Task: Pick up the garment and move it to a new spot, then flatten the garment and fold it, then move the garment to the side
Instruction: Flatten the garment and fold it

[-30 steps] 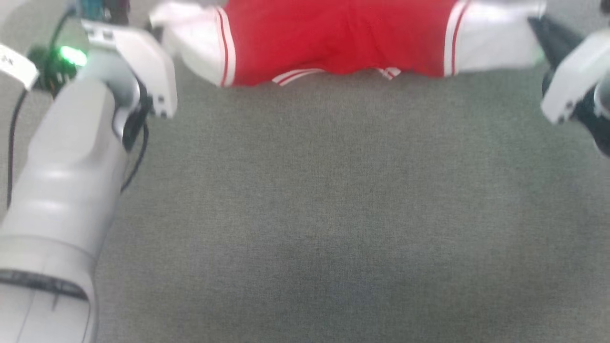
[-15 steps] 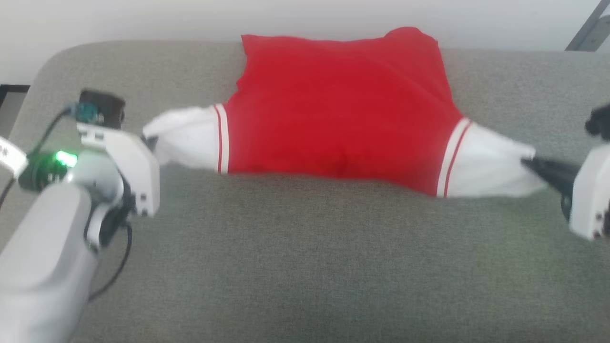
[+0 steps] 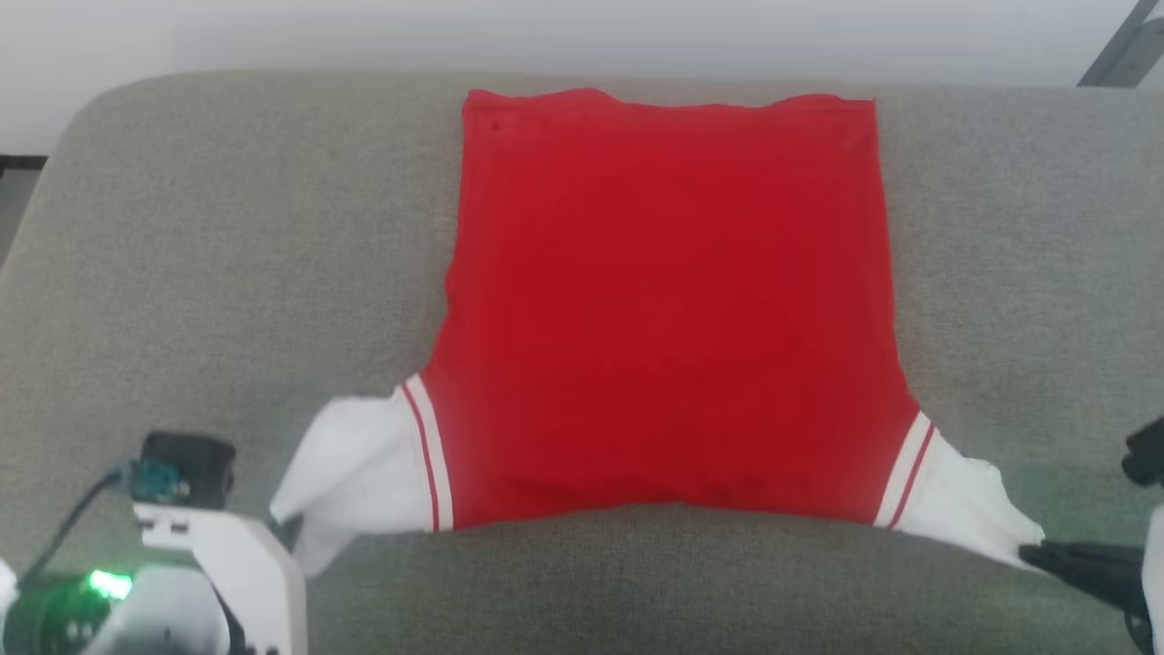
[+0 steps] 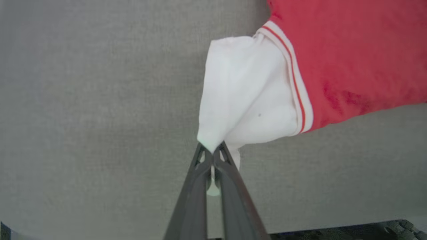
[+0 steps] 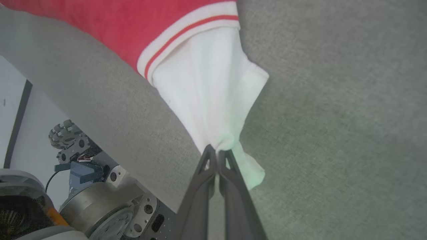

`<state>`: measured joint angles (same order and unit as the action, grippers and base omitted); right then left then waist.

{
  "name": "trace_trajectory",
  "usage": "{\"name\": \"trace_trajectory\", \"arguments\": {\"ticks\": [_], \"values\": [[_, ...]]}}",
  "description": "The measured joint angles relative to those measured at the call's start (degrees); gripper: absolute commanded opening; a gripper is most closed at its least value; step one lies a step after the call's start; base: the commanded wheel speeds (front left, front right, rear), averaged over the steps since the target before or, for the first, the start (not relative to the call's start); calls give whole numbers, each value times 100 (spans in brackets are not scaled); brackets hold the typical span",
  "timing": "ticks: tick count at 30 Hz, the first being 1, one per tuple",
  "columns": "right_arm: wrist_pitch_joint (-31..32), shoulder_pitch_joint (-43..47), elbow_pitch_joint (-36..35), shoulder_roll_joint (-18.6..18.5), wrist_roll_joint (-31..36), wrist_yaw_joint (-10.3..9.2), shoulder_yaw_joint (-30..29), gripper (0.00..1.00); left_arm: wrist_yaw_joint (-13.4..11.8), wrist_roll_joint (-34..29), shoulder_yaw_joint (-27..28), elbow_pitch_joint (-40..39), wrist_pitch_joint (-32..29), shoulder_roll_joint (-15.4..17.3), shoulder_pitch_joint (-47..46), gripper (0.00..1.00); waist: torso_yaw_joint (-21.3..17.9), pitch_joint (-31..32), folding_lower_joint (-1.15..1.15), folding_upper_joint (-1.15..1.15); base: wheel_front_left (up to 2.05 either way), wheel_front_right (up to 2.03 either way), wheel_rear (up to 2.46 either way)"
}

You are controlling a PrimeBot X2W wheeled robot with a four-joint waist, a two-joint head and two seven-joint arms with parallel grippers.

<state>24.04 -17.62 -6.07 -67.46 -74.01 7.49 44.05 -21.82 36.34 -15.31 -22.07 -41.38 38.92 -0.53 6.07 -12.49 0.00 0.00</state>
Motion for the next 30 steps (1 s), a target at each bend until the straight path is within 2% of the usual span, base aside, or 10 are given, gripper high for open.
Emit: {"name": "trace_trajectory", "arguments": {"ticks": [4, 7, 10, 13, 14, 15, 19, 22, 26, 30], "values": [[-267, 326, 105, 20, 20, 0, -96, 0, -120, 1, -58, -149, 96, -137, 380, 0, 19, -125, 0, 0, 0, 0, 0], [-376, 399, 278, 185, 142, 0, -120, 0, -94, 32, -171, -86, 197, -266, 429, 0, 31, -185, 0, 0, 0, 0, 0], [-497, 424, 625, 547, 417, 0, -151, 0, 31, 40, -302, 147, 390, -431, 386, 0, 50, -269, 0, 0, 0, 0, 0], [-531, 339, 1042, 906, 759, 9, -194, 36, 168, 34, -412, 387, 547, -560, 227, 0, 59, -314, 0, 0, 0, 0, 0], [-520, 298, 1116, 988, 933, 14, -190, 63, 201, 31, -442, 458, 581, -590, 151, 0, 61, -316, 0, 0, 0, 0, 0], [-492, 262, 1189, 1079, 1018, 15, -203, 100, 242, 12, -465, 520, 616, -624, 96, 0, 59, -315, 0, 0, 0, 0, 0], [-413, 207, 1209, 1310, 1177, 40, -326, 100, 292, -11, -521, 678, 703, -695, 8, 0, 53, -275, 0, 0, 0, 0, 0], [-427, 172, 1133, 1274, 1212, 20, -588, 100, 290, -37, -523, 710, 736, -702, 2, 0, 57, -247, 0, 0, 0, 0, 0], [-499, 36, 987, 1139, 1268, 0, -1148, 100, 258, -54, -541, 686, 772, -731, -2, 0, 84, -262, 0, 0, 0, 0, 0], [-647, -502, 1065, 1293, 1634, -1, -1892, 100, 259, -105, -634, 625, 820, -824, -118, 0, 164, -383, 0, 0, 0, 0, 0]]}}
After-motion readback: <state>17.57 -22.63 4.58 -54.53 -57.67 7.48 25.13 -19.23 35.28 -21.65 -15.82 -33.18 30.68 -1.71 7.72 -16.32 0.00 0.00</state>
